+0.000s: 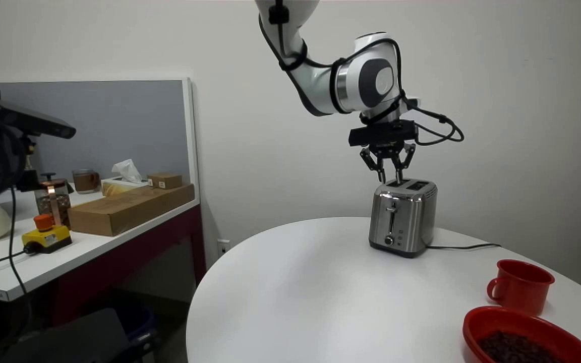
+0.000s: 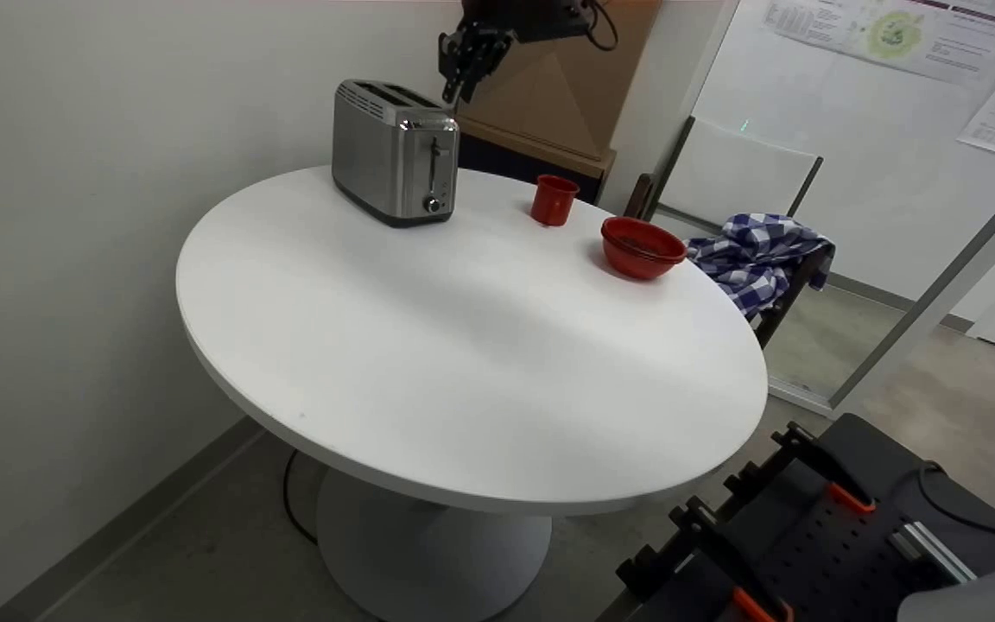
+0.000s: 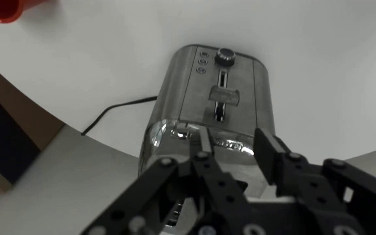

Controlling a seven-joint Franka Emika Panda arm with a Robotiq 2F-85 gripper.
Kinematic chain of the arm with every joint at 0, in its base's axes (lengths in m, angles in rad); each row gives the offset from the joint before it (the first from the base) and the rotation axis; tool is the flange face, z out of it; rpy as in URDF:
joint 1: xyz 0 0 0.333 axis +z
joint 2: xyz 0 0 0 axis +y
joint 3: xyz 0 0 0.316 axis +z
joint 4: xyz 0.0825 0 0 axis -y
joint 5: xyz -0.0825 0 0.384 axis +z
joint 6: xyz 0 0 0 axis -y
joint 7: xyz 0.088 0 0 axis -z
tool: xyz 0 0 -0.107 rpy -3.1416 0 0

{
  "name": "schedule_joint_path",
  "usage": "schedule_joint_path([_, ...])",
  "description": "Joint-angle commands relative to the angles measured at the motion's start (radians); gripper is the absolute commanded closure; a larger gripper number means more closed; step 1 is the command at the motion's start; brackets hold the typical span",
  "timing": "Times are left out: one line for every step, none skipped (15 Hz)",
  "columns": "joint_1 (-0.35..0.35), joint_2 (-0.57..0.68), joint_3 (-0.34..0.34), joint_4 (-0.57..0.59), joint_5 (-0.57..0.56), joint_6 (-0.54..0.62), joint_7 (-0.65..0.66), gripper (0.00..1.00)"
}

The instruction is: Push down the switch of the toaster

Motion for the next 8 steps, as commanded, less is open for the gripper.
schedule_joint_path([0.01, 0.089, -0.01, 0.08, -0.016, 0.102, 0.04, 0.92])
schedule_joint_path([0.011, 0.105, -0.012, 0.086, -0.013, 0.124, 0.049, 0.99])
schedule_joint_path([0.012, 0.117, -0.014, 0.089, -0.01, 0.139, 0.061, 1.0])
schedule_joint_path([0.013, 0.13, -0.017, 0.091, -0.009, 0.151, 0.071, 1.0])
schedule_joint_path([0.014, 0.14, -0.019, 0.095, -0.008, 0.158, 0.08, 1.0])
schedule_joint_path([0.013, 0.153, -0.02, 0.1, -0.006, 0.164, 0.089, 1.0])
schedule_joint_path([0.012, 0.162, -0.02, 0.104, -0.004, 0.167, 0.095, 1.0])
schedule_joint_path([0.014, 0.169, -0.023, 0.107, -0.005, 0.165, 0.102, 1.0])
